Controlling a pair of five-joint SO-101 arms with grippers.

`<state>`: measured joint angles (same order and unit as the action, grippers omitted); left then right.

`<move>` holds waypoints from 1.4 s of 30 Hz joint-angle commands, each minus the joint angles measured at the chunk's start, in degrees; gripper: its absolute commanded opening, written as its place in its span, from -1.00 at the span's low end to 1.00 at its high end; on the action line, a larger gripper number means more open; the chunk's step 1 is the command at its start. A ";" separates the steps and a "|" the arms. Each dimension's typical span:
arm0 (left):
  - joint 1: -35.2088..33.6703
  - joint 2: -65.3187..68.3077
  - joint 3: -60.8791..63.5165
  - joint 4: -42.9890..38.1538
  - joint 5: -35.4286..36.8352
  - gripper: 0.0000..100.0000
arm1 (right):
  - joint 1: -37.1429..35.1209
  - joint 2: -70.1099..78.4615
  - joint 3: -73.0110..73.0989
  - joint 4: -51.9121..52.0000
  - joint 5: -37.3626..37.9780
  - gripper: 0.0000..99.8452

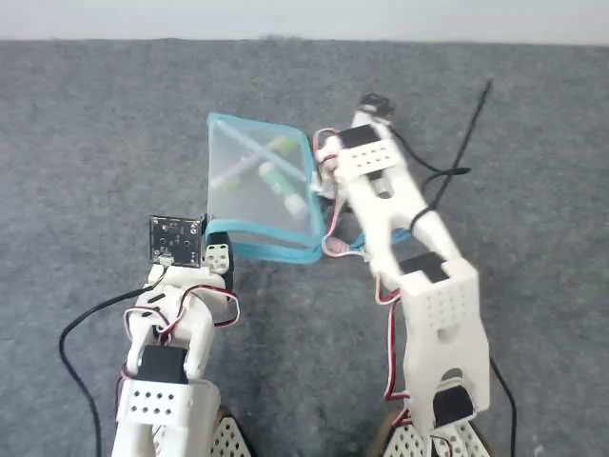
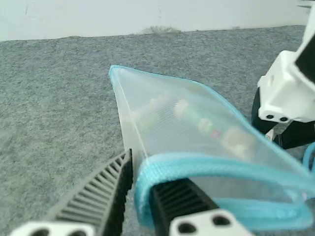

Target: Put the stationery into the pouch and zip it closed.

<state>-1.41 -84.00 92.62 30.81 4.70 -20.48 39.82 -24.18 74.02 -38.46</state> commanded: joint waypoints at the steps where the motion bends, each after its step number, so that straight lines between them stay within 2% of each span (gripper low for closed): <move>1: 0.09 -0.53 -2.24 -1.67 0.35 -0.98 | 7.78 -3.65 -0.97 2.68 9.14 -0.99; 8: 0.62 -0.53 -1.36 -2.02 0.26 -0.98 | 17.54 -18.51 -2.11 12.26 32.26 -0.99; 12: 0.62 -0.53 -1.19 -1.93 0.26 -0.98 | 19.03 -27.47 -1.93 20.00 47.30 -0.99; 14: 0.62 -0.53 -1.19 -1.93 0.26 -0.98 | 18.68 -29.41 -1.23 23.60 51.87 -0.99; 19: 0.62 -0.53 -1.10 -1.85 0.26 -0.98 | 16.22 -29.85 1.76 25.10 48.62 -0.99; 29: 0.18 -0.53 -1.01 -1.67 0.26 -0.98 | 0.48 -20.18 4.22 15.52 37.63 -0.99; 34: 0.26 -0.53 -1.01 -1.67 0.18 -0.98 | -0.22 -12.79 4.04 9.71 37.01 -0.98; 42: 0.62 -0.53 -1.01 -1.93 -2.29 -0.98 | -1.80 -11.82 4.13 5.76 34.73 -0.61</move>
<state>-1.32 -84.00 92.62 30.81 3.21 -20.92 29.36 -19.34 80.97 -2.68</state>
